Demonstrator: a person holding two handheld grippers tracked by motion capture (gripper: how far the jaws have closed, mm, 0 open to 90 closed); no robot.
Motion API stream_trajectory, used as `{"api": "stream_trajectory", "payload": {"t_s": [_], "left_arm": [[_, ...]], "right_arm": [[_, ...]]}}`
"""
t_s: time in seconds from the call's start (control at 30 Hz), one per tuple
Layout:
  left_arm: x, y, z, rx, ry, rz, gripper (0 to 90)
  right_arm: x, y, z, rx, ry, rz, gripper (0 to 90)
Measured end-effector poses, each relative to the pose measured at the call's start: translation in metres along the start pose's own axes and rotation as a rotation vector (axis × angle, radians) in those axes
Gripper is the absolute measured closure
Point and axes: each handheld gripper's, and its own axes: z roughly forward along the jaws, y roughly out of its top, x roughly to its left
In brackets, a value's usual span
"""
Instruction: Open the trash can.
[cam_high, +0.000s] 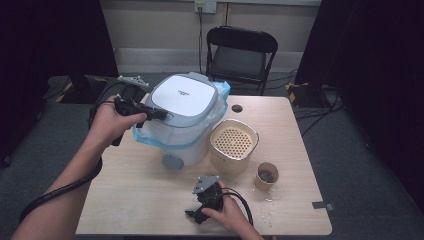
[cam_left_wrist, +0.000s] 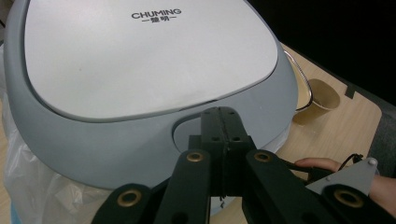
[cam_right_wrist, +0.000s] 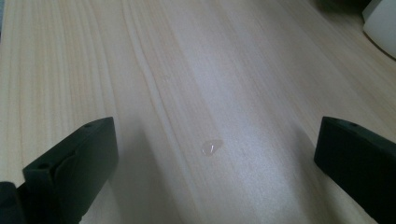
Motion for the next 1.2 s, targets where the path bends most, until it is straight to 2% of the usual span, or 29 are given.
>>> {"api": "stream_trajectory", "payload": {"t_s": [0.07,0.17,0.23,0.47,0.87,0.97,1.07,1.13,1.17,1.2], "left_arm": [[-0.0001,0.0005,-0.0005,0.003,0.003,0.020,90.0],[0.0002,0.0002,-0.0013,-0.015,-0.001,0.006,90.0],[-0.0007,0.0008,-0.0018,-0.019,0.021,0.027,90.0],[-0.0004,0.0034,0.0002,-0.025,0.025,0.027,89.6],[0.0007,0.0018,0.0023,-0.029,0.007,-0.004,90.0],[-0.0011,0.0031,0.0027,-0.007,0.021,0.017,90.0],[-0.0037,0.0045,0.0016,-0.015,0.039,0.035,90.0],[-0.0039,0.0047,0.0011,-0.017,0.036,0.038,86.0],[-0.0063,0.0049,0.0008,-0.018,0.037,0.048,79.0],[-0.0063,0.0049,0.0008,-0.018,0.037,0.048,76.5]], "right_arm": [[0.0000,0.0000,0.0000,0.000,0.000,0.000,0.0],[0.0000,0.0000,0.0000,0.000,0.000,0.000,0.0],[0.0002,0.0001,-0.0001,0.001,0.000,0.003,0.0],[0.0001,0.0001,-0.0001,0.001,0.001,0.002,0.0],[0.0000,0.0000,0.0000,0.000,0.000,-0.001,0.0],[0.0000,0.0000,0.0000,0.000,0.000,0.000,0.0],[-0.0002,-0.0001,0.0000,0.000,-0.001,-0.003,0.0],[-0.0002,-0.0001,0.0000,-0.001,-0.001,-0.002,0.0],[-0.0001,-0.0001,0.0000,0.000,-0.001,-0.001,0.0],[-0.0001,-0.0001,0.0000,0.000,-0.001,-0.001,0.0]]}}
